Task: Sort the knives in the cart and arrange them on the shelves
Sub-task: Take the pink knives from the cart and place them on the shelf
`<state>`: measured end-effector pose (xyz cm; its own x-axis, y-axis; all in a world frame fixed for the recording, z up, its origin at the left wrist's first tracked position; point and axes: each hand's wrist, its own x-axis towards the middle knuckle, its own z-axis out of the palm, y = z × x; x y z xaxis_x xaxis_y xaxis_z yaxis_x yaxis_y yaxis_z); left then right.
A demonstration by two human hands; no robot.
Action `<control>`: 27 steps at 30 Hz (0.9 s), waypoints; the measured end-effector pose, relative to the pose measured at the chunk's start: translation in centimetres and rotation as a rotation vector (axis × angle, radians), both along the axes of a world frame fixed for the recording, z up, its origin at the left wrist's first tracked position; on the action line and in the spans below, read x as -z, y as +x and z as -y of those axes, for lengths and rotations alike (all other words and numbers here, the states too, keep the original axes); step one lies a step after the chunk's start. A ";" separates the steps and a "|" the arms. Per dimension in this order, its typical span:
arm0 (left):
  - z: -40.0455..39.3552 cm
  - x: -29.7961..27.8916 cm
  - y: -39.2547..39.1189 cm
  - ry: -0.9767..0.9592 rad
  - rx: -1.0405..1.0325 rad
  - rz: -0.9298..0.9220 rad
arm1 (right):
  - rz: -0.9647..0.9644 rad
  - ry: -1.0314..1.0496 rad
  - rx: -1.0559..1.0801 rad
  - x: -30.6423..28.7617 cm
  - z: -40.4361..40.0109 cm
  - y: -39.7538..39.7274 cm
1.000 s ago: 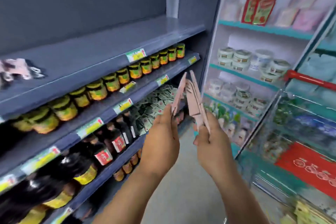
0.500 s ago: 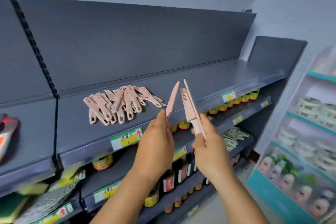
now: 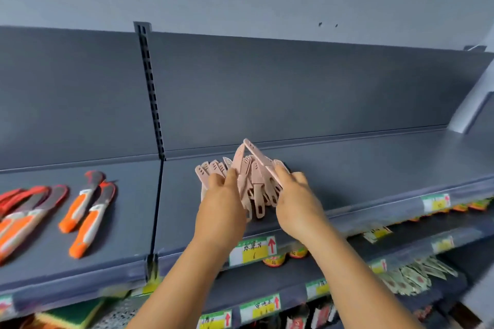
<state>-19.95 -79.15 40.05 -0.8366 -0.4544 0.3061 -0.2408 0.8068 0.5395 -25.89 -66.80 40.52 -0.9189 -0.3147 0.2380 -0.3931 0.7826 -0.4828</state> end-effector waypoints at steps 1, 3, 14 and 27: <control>0.3 0.1 -0.7 -0.010 -0.022 0.024 | 0.003 0.033 0.009 0.1 0.7 -0.9; 0.7 0.1 -1.9 -0.021 -0.057 0.074 | -0.007 0.092 0.019 0.5 1.9 -2.6; 1.2 2.8 -5.2 -0.203 -0.030 0.282 | 0.067 0.331 -0.153 3.5 3.2 -6.9; 0.4 2.6 -4.1 -0.207 -0.019 0.051 | -0.081 0.197 -0.179 3.0 1.8 -5.4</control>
